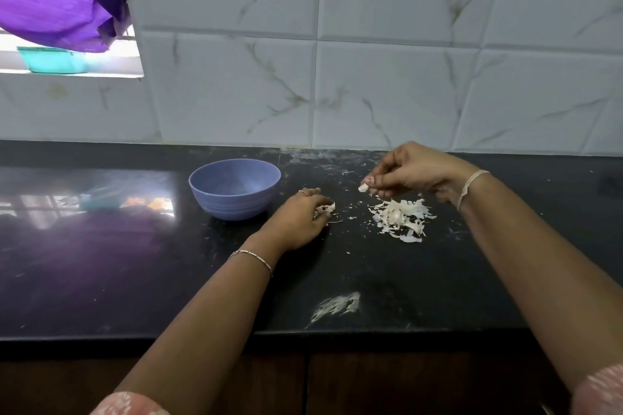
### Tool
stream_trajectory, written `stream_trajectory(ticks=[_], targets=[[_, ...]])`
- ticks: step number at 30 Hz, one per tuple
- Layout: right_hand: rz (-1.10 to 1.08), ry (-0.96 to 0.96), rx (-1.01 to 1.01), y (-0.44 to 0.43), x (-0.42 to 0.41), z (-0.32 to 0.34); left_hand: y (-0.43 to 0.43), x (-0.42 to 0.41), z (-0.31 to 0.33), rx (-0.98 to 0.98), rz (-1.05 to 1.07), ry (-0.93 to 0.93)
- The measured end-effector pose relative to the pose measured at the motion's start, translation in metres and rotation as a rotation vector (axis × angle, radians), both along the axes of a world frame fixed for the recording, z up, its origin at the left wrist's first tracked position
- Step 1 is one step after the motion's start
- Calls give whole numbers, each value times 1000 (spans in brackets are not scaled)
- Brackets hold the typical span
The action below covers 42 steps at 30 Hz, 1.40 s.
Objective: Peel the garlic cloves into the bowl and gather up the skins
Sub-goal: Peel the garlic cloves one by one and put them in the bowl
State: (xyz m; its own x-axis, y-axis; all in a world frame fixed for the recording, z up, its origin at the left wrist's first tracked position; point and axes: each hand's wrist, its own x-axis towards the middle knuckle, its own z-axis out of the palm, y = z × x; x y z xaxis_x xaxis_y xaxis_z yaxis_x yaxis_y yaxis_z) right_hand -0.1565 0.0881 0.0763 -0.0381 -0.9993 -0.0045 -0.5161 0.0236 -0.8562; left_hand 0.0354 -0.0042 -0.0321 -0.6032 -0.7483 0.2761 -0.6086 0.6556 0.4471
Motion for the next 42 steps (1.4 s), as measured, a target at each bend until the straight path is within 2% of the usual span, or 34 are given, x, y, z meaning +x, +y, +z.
stream_trajectory(ticks=[2,7,12,15,16,19,21,22,25,26,28,31,35,38,42], targets=[[15,18,3,-7,6,-3,1,-1,1,-47,14,32],[48,301,211,-15,27,-51,2,-1,2,-75,69,86],[-9,338,69,-14,25,-14,0,-4,2,-102,76,145],[13,792,82,-9,35,-34,-1,-6,2,-105,73,163],[11,871,82,-9,38,-40,-1,-6,1,-105,72,170],[-16,724,113,-12,36,-33,0,-6,2,-96,67,180],[-56,601,54,-12,33,-25,0,-6,2,-107,72,184],[-54,605,22,-13,31,-28,0,-5,2,-110,73,182],[-29,779,12,-14,31,-57,-1,-4,0,-121,55,180],[-27,740,8,-17,27,-63,0,-5,1,-122,46,185],[-48,484,-52,-20,19,-66,4,-7,2,-100,14,230],[-75,44,-86,-17,11,-66,10,-12,7,56,5,383],[-78,-226,-94,-14,13,-77,11,-12,9,438,-48,548],[-90,-340,-152,-15,14,-83,15,-12,10,597,-68,612],[-115,-275,-233,-15,17,-87,21,-11,14,718,-56,701]])
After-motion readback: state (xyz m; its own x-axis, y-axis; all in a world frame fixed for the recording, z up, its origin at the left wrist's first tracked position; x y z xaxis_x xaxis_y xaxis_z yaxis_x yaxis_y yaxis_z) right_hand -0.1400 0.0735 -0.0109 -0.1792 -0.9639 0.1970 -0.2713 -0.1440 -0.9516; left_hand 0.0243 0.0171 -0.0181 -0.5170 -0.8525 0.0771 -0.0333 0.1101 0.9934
